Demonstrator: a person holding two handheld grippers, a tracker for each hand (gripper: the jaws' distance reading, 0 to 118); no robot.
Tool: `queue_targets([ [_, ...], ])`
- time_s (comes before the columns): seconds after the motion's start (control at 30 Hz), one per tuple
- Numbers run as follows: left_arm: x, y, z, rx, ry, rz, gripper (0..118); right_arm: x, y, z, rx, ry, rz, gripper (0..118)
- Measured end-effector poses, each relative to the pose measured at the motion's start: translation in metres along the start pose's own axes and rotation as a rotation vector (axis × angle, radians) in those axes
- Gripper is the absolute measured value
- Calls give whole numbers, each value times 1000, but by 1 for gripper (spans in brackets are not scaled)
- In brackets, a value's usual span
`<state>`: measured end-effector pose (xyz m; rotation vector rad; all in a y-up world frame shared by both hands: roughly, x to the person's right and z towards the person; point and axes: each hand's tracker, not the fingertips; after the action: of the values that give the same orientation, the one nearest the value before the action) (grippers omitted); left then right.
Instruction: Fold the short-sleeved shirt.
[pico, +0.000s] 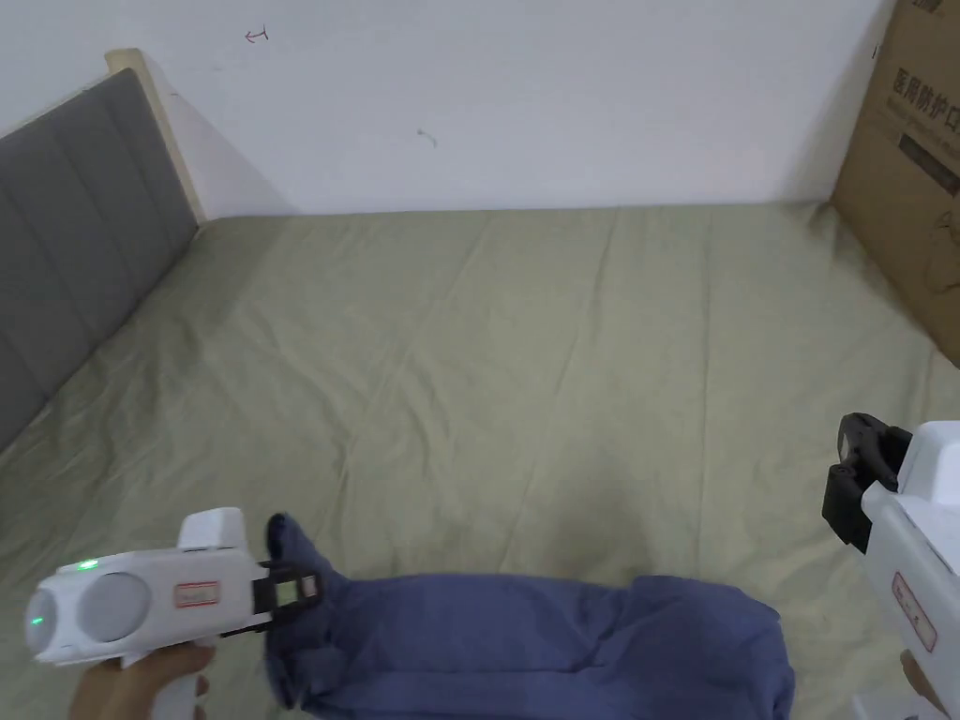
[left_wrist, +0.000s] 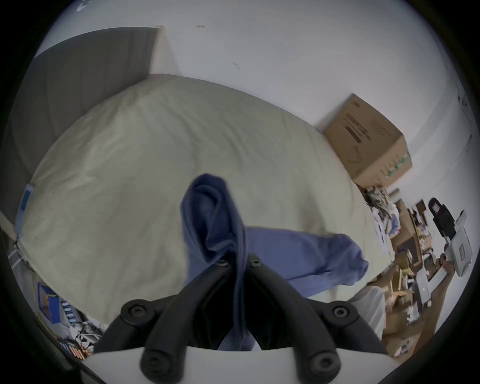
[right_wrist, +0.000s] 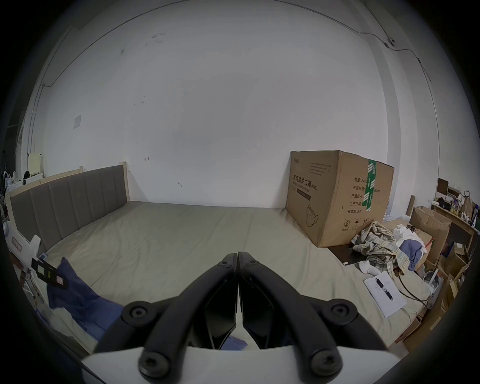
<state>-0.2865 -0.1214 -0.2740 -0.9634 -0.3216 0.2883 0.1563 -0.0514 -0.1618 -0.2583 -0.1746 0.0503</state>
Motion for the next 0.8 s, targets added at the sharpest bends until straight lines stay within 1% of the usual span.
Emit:
queue_targets([
  [0.07,29,-2,-17,-27,-56,-3,3,4,0,3,2,-2,-4,0],
  [0.13,44,-2,-44,-60,-94,-16,3,9,-1,5,2,-5,-6,0],
  [0.23,77,-10,-80,-112,-107,-51,3,17,-3,10,0,-19,-2,0],
  [0.4,106,-30,-144,-262,-48,-100,4,33,-7,17,-6,-53,-11,0],
  [0.43,108,-34,-153,-275,-29,-109,7,36,-8,18,-8,-58,-12,0],
  [0.47,109,-38,-161,-280,-25,-103,16,39,-8,19,-11,-63,-14,0],
  [0.6,110,-45,-168,-286,-42,-74,95,48,-11,21,-16,-78,-15,0],
  [0.63,112,-46,-163,-258,-63,-63,104,49,-11,22,-17,-80,-15,0],
  [0.7,115,-43,-148,-179,-86,-76,106,51,-11,21,-18,-85,-16,0],
  [0.8,119,-32,-114,-76,-112,-124,106,52,-10,21,-17,-86,-27,0],
])
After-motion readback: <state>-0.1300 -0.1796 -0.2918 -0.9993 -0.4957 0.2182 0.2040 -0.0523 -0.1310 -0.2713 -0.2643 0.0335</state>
